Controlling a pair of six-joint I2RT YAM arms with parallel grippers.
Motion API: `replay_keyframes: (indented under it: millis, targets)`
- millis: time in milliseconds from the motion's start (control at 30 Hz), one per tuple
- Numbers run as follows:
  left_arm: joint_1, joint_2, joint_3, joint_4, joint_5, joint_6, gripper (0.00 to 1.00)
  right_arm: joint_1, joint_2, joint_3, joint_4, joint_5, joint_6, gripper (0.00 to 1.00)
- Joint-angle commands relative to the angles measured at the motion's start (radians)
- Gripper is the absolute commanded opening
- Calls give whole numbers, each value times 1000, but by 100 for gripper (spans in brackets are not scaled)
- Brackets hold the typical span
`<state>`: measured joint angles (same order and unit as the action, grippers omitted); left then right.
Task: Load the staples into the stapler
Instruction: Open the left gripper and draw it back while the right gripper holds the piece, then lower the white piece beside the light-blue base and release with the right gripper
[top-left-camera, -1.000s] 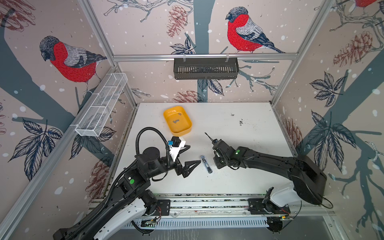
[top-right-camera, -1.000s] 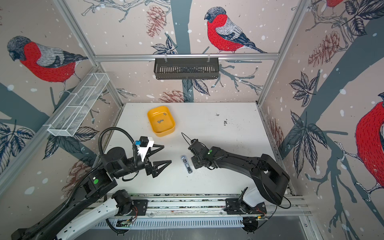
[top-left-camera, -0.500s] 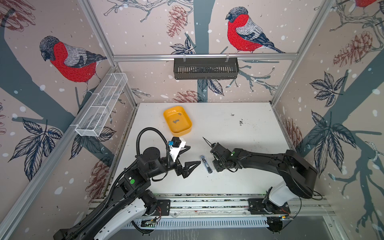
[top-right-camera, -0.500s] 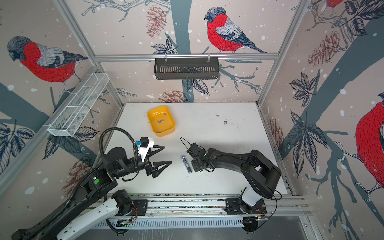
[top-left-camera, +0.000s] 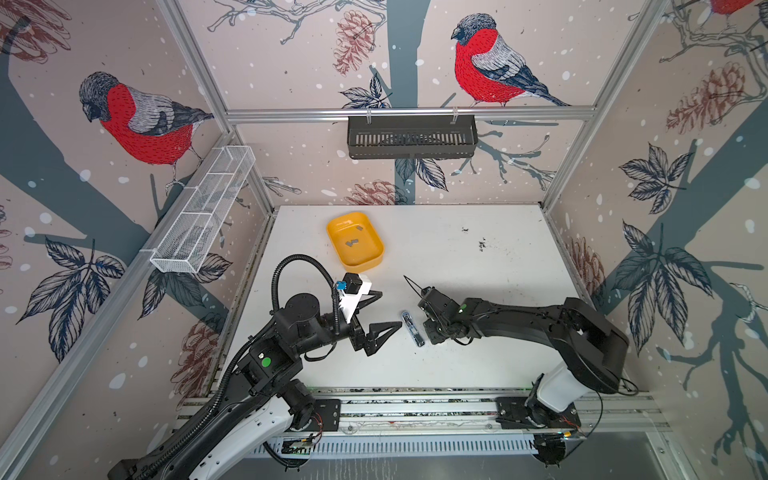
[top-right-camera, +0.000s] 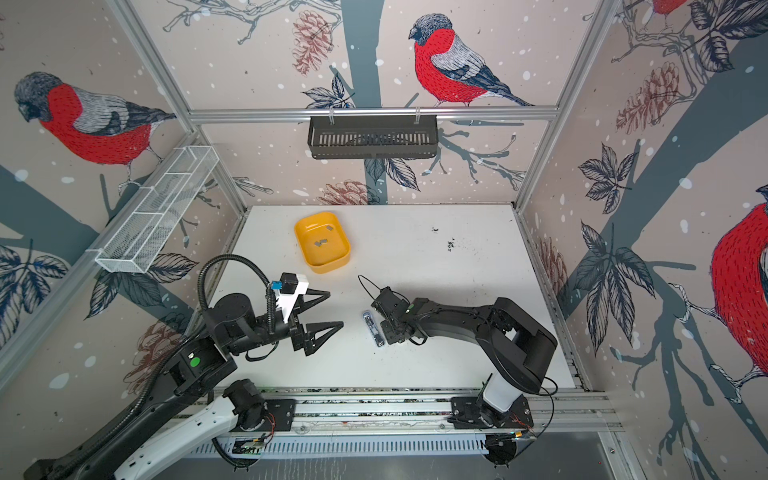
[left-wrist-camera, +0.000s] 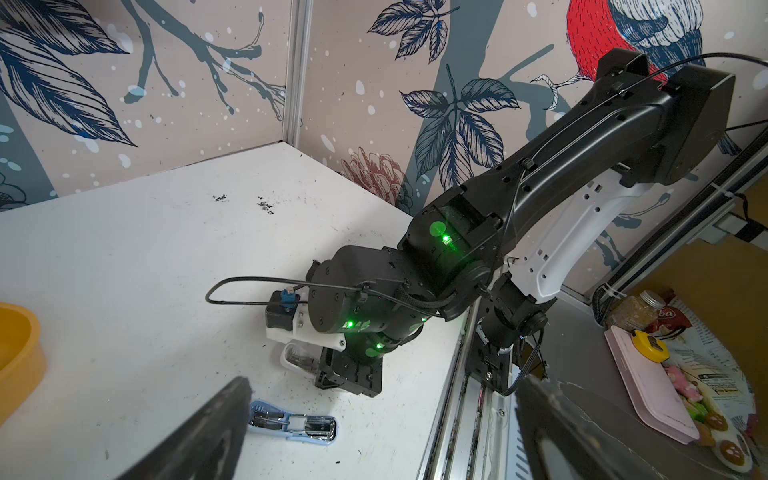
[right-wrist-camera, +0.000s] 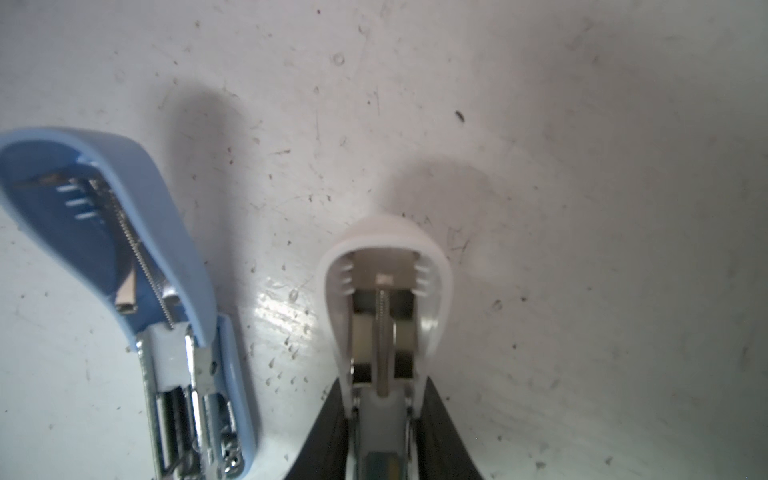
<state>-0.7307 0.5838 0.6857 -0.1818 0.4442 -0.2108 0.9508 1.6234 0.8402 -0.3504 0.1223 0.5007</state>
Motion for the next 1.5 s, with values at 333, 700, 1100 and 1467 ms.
replay_keyframes:
  millis: [333, 700, 1100, 1467]
  targets:
    - [14, -9, -1, 32, 13, 2, 99, 12, 0, -3, 5, 33, 28, 39]
    - [31, -38, -16, 38, -35, -7, 99, 16, -158, -73, 80, 77, 54, 44]
    - [51, -111, -26, 17, -192, -48, 99, -6, -319, -99, 249, 121, 13, 46]
    - [53, -16, 7, -76, -515, -115, 97, -36, -366, -62, 265, 133, -29, 47]
